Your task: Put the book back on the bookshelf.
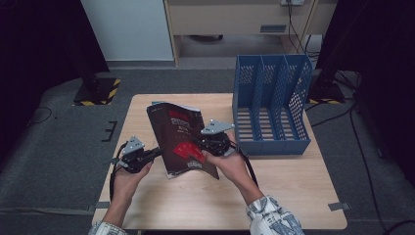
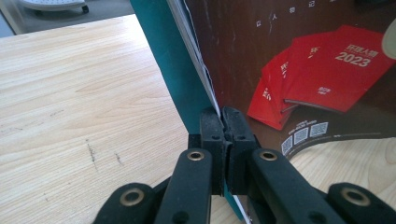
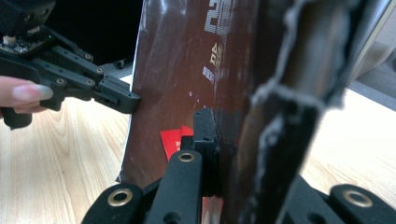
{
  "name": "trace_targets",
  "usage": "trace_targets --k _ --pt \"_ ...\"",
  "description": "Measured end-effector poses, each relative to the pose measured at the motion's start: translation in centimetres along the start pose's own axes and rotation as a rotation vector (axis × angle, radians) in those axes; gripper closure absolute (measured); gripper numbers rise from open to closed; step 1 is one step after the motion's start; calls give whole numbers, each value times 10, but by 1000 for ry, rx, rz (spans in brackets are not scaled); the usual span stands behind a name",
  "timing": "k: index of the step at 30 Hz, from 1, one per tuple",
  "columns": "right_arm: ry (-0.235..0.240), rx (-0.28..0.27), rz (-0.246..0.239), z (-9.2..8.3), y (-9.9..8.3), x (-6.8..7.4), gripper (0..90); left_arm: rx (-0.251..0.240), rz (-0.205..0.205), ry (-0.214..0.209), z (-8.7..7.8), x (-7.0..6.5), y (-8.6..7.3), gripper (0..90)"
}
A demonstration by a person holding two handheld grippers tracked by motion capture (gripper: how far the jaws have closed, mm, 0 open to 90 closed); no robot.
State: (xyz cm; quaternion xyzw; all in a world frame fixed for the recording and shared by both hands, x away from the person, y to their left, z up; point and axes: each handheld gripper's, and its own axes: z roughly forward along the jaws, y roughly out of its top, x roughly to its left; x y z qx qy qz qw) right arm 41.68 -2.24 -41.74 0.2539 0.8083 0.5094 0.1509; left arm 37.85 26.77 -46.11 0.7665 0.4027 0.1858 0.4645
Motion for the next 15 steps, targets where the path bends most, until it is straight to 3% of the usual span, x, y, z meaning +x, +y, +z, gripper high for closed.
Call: trace_targets --k 5,10,13,15 --pt "1 4 -9 -6 2 -1 840 5 31 7 -4 -3 3 880" --pt "-4 -2 -13 -10 7 -4 839 -19 33 17 -6 -4 6 881" --pt "-50 -19 -43 -11 12 -4 854 -59 15 17 -7 -4 12 881" --pt "-57 -24 -37 -11 14 -7 856 -60 38 31 -4 -6 15 881"
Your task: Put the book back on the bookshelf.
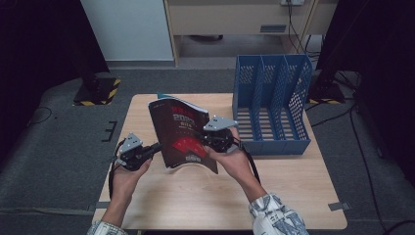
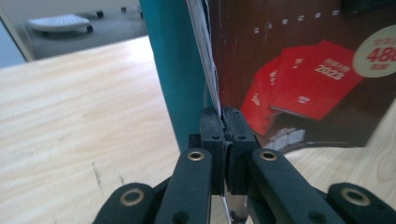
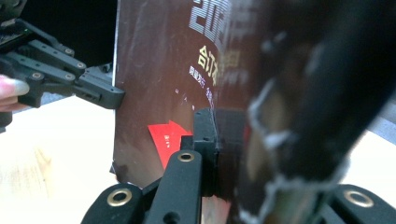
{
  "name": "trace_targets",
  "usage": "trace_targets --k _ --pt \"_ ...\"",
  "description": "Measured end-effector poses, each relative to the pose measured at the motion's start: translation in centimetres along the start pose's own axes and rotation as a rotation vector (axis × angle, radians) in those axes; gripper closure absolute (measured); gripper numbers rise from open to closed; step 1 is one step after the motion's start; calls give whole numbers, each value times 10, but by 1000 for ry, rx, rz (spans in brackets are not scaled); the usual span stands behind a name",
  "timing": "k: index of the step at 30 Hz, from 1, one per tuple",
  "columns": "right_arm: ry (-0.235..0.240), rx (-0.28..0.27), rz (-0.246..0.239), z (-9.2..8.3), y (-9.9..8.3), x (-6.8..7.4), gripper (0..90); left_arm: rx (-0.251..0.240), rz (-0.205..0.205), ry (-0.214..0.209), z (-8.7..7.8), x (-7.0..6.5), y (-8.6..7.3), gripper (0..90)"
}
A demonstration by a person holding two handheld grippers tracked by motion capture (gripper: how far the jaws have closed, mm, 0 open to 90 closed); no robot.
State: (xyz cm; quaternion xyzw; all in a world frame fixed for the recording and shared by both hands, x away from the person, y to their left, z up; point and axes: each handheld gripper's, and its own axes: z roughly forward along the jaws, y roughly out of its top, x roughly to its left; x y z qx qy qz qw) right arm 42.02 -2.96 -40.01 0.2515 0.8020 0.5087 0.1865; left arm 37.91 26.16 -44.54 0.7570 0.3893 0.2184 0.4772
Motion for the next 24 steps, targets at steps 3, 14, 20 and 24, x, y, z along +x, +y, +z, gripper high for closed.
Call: trace_targets --k 3,14,20,24 --pt "-2 18 -11 0 -1 -1 850 17 13 -1 1 -1 -1 881" --pt "34 -40 18 -17 0 -10 801 41 53 -20 0 -5 -2 880" --pt "67 -59 -5 -23 15 -9 772 38 54 -24 0 -5 -3 880" --pt "82 -62 -7 -22 20 -8 750 36 53 -27 0 -5 -3 880"
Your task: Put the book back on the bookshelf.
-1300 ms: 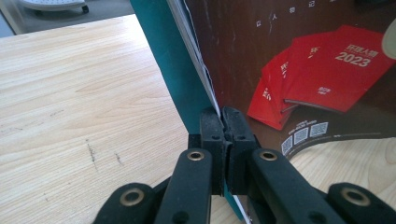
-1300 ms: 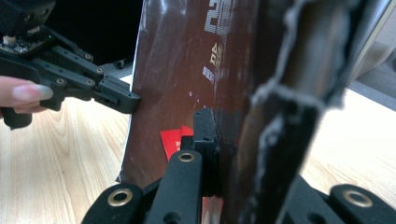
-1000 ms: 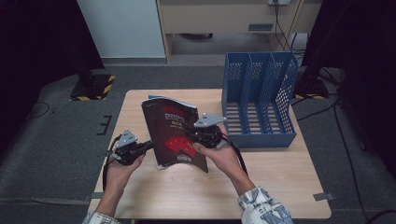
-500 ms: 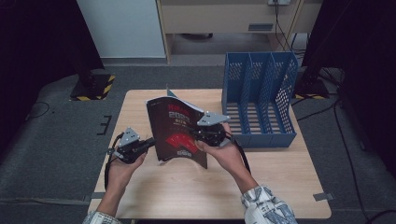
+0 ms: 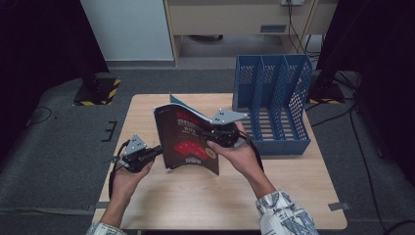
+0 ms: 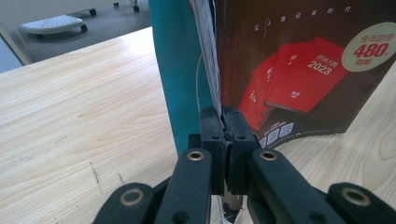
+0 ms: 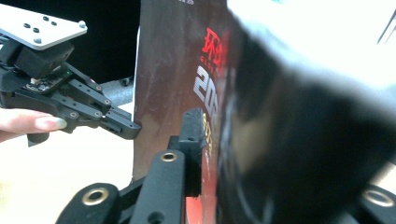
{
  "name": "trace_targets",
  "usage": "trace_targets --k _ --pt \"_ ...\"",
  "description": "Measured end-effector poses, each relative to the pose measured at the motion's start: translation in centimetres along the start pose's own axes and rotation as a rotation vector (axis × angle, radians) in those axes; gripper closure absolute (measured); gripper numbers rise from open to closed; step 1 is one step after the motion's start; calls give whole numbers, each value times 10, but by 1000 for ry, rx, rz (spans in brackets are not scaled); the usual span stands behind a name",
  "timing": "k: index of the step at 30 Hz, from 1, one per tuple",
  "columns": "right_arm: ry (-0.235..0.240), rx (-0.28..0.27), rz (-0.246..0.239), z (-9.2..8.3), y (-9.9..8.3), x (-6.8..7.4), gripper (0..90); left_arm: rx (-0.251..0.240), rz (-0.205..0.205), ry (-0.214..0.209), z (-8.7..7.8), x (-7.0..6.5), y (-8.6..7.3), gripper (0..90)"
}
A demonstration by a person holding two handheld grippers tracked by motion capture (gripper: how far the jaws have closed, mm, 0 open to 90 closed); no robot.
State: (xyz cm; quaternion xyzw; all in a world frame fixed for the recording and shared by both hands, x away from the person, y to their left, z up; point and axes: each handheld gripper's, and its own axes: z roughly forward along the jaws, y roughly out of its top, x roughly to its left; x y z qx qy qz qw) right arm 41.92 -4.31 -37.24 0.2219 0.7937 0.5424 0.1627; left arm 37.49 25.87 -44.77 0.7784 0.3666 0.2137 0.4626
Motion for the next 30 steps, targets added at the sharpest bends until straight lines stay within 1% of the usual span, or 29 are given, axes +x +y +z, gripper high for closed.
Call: trace_targets --k 3,5,6,7,10,12,15,18,20,24,28,30 --pt "7 4 -4 1 2 0 732 0 3 -2 0 0 0 880" --pt "14 5 -4 2 4 -1 757 1 3 -2 -1 0 0 880" --pt "17 7 -6 2 5 0 790 2 3 0 0 0 0 880" --pt "17 7 -6 2 5 0 790 2 3 0 0 0 0 880" --pt "10 9 -7 3 6 0 827 2 1 -5 -1 0 0 880" --pt "9 11 -3 4 6 0 820 2 3 -6 -1 0 0 880" --pt "19 12 2 6 5 -1 799 5 7 -6 -1 0 1 880" --pt "14 13 0 9 5 0 809 3 5 -10 -1 0 0 880" --pt "2 11 -8 9 6 0 853 4 2 -5 -1 1 -1 880" --pt "-12 8 -15 7 5 1 868 4 -2 1 -1 2 -2 877" --pt "-17 5 -17 6 5 2 870 2 -13 24 0 4 -4 853" --pt "-12 2 -18 5 5 1 870 4 -30 34 1 7 -6 778"
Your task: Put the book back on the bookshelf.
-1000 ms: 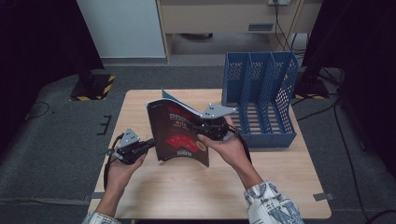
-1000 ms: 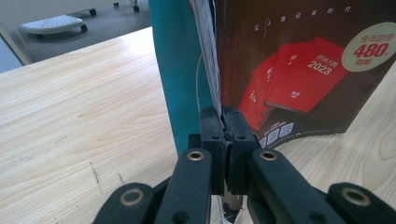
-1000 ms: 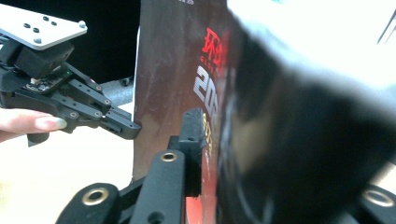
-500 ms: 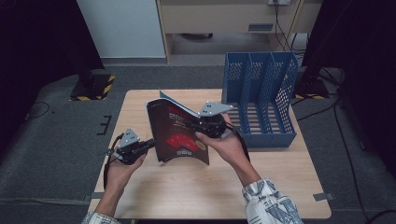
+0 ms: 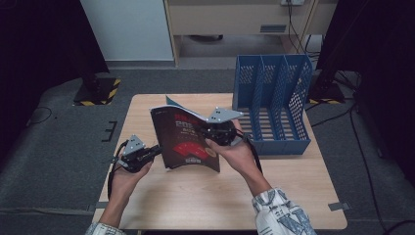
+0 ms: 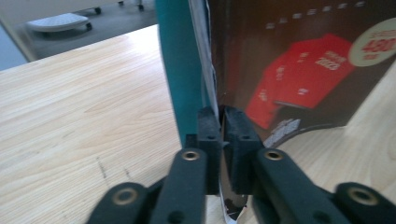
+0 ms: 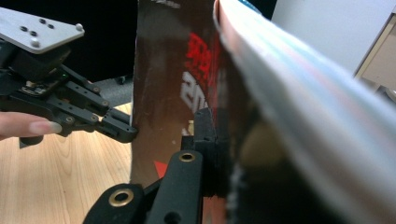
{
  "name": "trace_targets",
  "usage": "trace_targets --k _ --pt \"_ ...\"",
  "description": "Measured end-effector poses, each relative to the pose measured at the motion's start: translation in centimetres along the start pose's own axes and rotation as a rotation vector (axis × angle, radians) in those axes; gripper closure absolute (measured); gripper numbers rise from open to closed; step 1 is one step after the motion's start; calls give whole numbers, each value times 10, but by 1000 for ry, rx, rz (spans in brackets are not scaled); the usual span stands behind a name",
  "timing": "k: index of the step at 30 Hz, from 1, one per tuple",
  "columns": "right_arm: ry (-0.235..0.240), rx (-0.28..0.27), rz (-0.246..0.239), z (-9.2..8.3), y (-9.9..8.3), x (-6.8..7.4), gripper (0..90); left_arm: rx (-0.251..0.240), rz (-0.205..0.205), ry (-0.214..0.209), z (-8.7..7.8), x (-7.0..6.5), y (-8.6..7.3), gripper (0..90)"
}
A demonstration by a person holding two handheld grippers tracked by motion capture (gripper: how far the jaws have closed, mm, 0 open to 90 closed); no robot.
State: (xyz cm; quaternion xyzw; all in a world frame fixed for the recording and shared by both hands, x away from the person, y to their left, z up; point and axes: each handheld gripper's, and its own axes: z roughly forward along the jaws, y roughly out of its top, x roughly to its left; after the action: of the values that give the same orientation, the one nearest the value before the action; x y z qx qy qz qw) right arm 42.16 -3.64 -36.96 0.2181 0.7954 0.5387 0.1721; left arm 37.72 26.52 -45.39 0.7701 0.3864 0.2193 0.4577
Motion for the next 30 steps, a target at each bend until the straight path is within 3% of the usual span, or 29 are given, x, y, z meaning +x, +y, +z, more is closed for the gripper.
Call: trace_targets --k 2,4,6,13,21,30 --pt "3 0 1 -1 0 0 870 10 -5 15 2 2 -4 686" --pt "-1 -2 0 -2 1 0 871 30 -17 33 6 4 -8 506" --pt "-3 -4 1 -3 1 -1 871 49 -11 43 9 5 -12 470" --pt "-30 -23 3 -12 8 -5 871 130 -23 64 23 6 -24 204" --pt "-65 -21 5 -20 18 -10 871 184 -17 71 34 1 -33 98" --pt "-89 -17 12 -23 27 -15 871 236 -31 61 43 0 -41 80"
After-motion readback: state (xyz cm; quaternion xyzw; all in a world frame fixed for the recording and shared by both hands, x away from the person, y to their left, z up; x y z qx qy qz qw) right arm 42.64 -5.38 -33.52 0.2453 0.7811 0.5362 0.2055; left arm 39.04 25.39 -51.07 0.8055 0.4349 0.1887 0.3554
